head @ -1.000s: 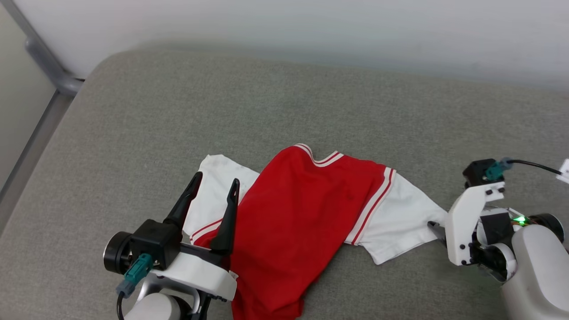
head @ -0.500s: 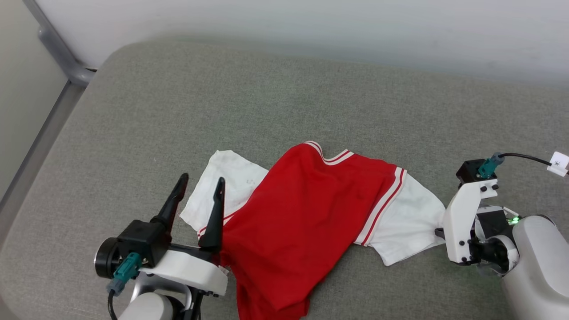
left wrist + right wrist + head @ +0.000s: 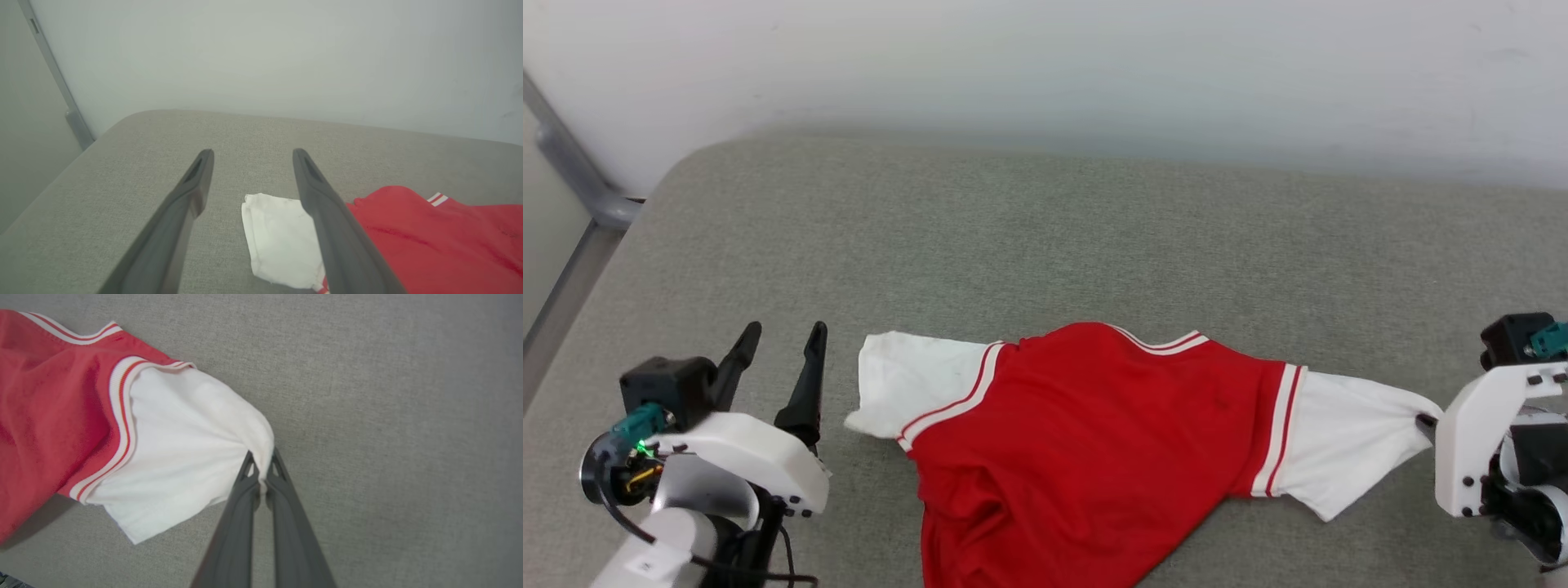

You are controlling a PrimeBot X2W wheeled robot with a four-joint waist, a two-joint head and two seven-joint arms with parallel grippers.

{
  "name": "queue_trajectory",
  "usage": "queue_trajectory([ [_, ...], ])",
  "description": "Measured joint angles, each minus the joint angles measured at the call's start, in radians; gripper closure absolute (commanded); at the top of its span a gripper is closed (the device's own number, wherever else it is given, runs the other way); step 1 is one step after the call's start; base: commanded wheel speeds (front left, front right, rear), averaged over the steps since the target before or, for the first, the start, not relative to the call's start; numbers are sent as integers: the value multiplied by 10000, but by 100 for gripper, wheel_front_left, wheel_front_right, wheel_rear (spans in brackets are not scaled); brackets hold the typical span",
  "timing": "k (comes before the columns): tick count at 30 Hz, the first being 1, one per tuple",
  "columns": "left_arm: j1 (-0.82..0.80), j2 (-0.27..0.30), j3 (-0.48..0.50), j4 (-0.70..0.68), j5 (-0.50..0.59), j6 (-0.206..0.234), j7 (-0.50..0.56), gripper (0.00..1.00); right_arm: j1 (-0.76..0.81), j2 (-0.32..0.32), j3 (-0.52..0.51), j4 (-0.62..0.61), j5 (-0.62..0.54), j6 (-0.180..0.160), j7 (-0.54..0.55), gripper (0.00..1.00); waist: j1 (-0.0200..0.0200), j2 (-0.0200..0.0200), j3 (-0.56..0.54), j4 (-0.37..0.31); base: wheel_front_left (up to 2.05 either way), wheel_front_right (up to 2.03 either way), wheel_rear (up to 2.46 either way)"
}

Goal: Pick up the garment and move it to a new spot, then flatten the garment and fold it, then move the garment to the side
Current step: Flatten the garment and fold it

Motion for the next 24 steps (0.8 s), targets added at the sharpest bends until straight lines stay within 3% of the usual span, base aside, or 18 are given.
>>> queue_trajectory([
  [5, -620, 759, 125, 257, -782, -500, 1720, 0, 1055, 368, -832, -1522, -353, -2, 426, 100, 0, 0, 17, -473, 0, 0, 0],
  [11, -1616, 1440, -84, 1277, -1766, -1367, 4100, 0, 1479, 947, -1097, -2727, -598, 0, 669, 100, 0, 0, 374, -1014, 0, 0, 0],
  [17, -2512, 1622, -443, 2635, -2546, -2048, 5977, 0, 1541, 1269, -1020, -3172, -681, -2, 621, 100, 0, 0, 953, -1412, 0, 0, 0],
  [24, -3371, 1436, -692, 4092, -3076, -2648, 7045, 0, 1258, 1484, -848, -3210, -709, -2, 397, 100, 1, 0, 1753, -1745, 0, 0, 0],
])
